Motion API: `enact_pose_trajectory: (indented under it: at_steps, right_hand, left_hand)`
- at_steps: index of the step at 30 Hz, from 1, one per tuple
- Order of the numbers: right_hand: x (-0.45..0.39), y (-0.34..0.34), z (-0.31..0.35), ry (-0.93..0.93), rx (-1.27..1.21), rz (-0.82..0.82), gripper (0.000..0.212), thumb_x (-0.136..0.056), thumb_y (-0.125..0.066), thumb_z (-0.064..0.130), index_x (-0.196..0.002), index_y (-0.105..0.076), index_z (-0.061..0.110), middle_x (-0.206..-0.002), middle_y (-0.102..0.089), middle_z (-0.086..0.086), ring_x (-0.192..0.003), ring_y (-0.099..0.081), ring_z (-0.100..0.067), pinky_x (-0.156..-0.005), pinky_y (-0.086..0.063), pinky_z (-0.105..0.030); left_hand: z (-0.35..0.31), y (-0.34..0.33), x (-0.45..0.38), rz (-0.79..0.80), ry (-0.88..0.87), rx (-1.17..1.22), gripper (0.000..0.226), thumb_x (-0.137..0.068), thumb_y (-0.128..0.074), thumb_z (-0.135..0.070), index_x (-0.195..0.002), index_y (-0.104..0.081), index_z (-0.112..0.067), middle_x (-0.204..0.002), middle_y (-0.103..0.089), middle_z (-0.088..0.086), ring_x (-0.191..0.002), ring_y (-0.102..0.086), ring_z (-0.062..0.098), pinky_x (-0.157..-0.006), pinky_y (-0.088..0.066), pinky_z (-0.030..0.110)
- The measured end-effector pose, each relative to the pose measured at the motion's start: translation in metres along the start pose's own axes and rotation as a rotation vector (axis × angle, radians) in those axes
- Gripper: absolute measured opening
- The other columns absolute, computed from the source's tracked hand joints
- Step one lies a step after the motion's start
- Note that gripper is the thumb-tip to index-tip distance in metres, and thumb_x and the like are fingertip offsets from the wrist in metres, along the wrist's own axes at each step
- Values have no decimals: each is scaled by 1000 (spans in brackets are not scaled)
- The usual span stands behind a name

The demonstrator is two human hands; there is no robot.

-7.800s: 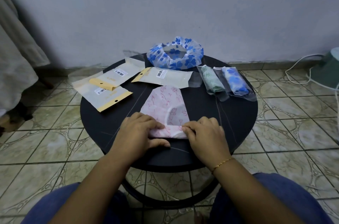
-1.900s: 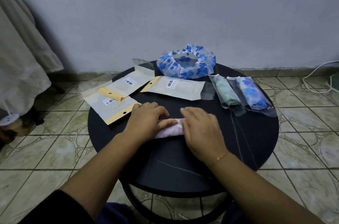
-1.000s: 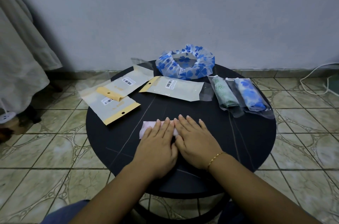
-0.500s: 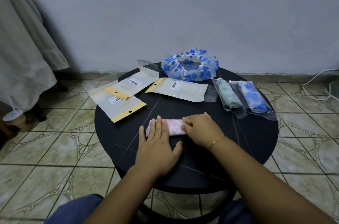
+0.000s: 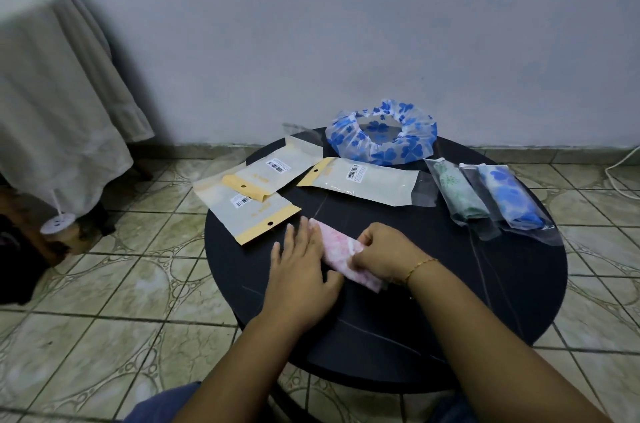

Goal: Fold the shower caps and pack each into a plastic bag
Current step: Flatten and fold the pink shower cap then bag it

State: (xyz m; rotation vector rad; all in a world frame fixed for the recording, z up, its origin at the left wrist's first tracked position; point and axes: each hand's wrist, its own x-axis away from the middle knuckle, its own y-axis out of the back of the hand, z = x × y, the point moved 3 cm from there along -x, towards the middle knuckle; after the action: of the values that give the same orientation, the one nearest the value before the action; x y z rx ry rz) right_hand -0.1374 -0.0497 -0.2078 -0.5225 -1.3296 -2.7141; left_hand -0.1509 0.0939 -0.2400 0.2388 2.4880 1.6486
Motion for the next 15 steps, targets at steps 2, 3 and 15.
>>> enact_pose_trajectory:
  at_steps: [2, 3, 15]
  right_hand:
    - [-3, -4, -4, 10, -76, -39, 17, -78, -67, 18, -78, -51, 24, -102, -63, -7, -91, -62, -22, -68, -51, -29]
    - [-3, -6, -6, 21, -109, -55, 19, -77, -67, 18, -78, -50, 27, -101, -62, -5, -90, -60, -20, -66, -49, -28]
    - [11, 1, -22, 139, -223, -171, 21, -80, -70, 19, -100, -66, 18, -100, -63, 2, -92, -59, -16, -77, -47, -26]
  left_hand:
    - [11, 6, -4, -82, 67, -16, 78, -92, -41, -41, -152, 4, -21, -159, 15, 2, -146, 15, 18, -116, 9, 36]
    - [18, 10, -7, -116, 106, -36, 78, -91, -40, -45, -152, 2, -21, -159, 13, 3, -146, 13, 19, -117, 7, 38]
    - [17, 7, 4, -187, 208, -285, 59, -90, -25, -63, -130, -48, -27, -134, -43, 1, -132, -33, 19, -114, -8, 43]
